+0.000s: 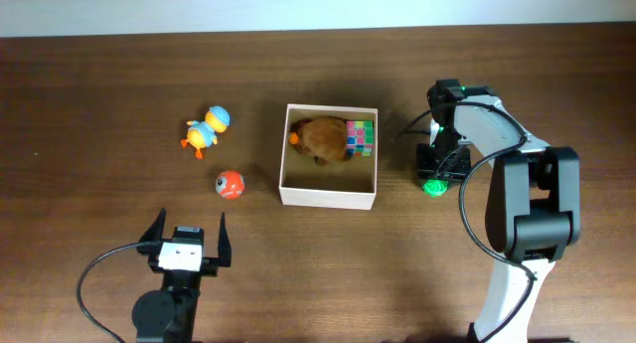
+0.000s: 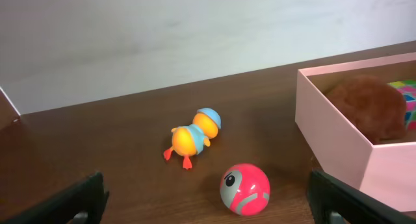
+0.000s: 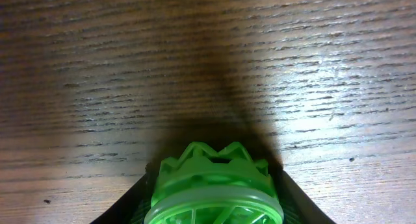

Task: Pack container
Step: 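Lower the right gripper and grasp the green ball, then lift the green ball and carry it left over the box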

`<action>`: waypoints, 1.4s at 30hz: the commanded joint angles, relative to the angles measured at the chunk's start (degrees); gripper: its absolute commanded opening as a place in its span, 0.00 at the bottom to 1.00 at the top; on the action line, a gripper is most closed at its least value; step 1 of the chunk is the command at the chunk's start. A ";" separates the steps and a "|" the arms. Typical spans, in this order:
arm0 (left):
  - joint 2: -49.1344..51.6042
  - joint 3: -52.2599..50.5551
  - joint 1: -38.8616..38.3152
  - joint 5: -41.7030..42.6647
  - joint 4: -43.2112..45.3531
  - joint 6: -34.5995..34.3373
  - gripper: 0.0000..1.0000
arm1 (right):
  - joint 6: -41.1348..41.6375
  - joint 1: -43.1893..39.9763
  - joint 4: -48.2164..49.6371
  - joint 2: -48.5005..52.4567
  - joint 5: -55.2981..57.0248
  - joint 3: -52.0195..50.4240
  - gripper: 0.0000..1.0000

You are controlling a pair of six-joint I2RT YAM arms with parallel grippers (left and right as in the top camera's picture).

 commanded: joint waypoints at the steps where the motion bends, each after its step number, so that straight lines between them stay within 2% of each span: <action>1: -0.50 -0.35 -0.20 -0.63 -0.07 0.70 0.99 | -0.76 -0.37 -0.31 -0.37 -1.03 1.29 0.39; 6: -0.50 -0.33 -0.20 -0.63 -0.07 0.70 0.99 | -1.68 -0.37 -4.17 -0.68 -1.25 7.72 0.38; 14: -0.50 -0.33 -0.20 -0.63 -0.07 0.70 0.99 | -5.51 0.07 -15.47 -0.68 -5.77 27.04 0.38; 20: -0.50 -0.33 -0.20 -0.63 -0.07 0.70 0.99 | -7.82 4.33 -20.63 -0.83 -6.88 35.85 0.38; 26: -0.50 -0.33 -0.20 -0.63 -0.07 0.70 0.99 | -10.23 13.35 -20.98 -0.87 -6.01 36.65 0.38; 32: -0.50 -0.33 -0.20 -0.63 -0.07 0.72 0.99 | -10.21 21.03 -18.64 -0.85 0.24 35.91 0.40; 42: -0.50 -0.35 -0.20 -0.63 -0.07 0.70 0.99 | -10.21 23.08 -15.98 -0.76 1.20 32.79 0.40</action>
